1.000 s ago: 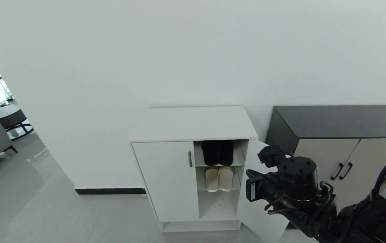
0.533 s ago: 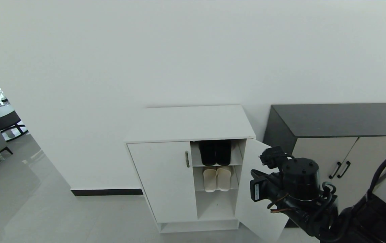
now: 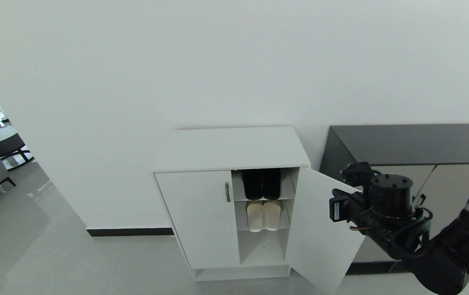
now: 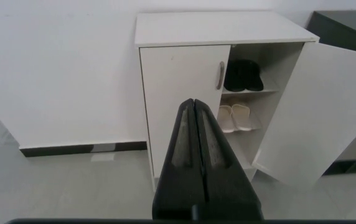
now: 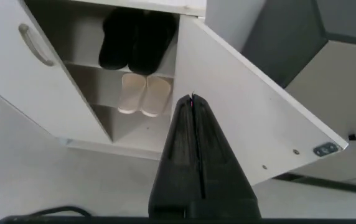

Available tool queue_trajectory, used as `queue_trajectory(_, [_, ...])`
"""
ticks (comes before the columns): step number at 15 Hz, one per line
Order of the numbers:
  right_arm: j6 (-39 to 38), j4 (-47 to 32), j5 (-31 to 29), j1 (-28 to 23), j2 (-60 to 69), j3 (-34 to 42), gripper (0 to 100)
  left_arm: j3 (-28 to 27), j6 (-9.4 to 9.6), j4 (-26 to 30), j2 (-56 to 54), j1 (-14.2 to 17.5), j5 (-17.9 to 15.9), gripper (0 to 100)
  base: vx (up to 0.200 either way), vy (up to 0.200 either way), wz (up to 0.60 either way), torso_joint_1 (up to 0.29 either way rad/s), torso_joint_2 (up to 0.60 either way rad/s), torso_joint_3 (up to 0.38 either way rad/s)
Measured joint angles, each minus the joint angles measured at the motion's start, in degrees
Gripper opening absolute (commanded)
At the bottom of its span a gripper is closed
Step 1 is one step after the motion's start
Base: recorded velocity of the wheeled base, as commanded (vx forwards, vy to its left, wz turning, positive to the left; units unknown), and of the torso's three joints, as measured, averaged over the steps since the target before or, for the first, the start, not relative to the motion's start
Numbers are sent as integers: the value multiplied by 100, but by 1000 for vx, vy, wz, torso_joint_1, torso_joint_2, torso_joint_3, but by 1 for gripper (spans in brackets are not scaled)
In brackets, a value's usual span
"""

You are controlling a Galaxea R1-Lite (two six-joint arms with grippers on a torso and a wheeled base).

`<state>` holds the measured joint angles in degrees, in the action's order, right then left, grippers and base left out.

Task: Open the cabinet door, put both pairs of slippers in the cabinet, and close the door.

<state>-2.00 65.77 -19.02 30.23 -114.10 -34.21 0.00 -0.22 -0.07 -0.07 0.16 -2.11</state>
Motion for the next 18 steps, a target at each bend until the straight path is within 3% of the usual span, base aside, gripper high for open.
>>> queue_trajectory(3, [-18, 9, 0, 499, -12, 117, 0, 0, 0, -2, 0, -2, -2, 0, 0, 0, 0, 0, 0, 0])
queue_trajectory(5, [-16, 6, -6, 422, -83, 122, 0, 0, 0, 0, 0, -2, 0, 0, 0, 0, 0, 0, 0, 0])
queue_trajectory(10, [34, -27, 28, -466, -318, -262, 0, 0, -2, 0, 0, -2, 0, 0, 0, 0, 0, 0, 0, 0])
queue_trajectory(18, [45, -610, 974, -2233, -731, -1292, 0, 0, 4, 0, 0, -2, 1, 0, 0, 0, 0, 0, 0, 0])
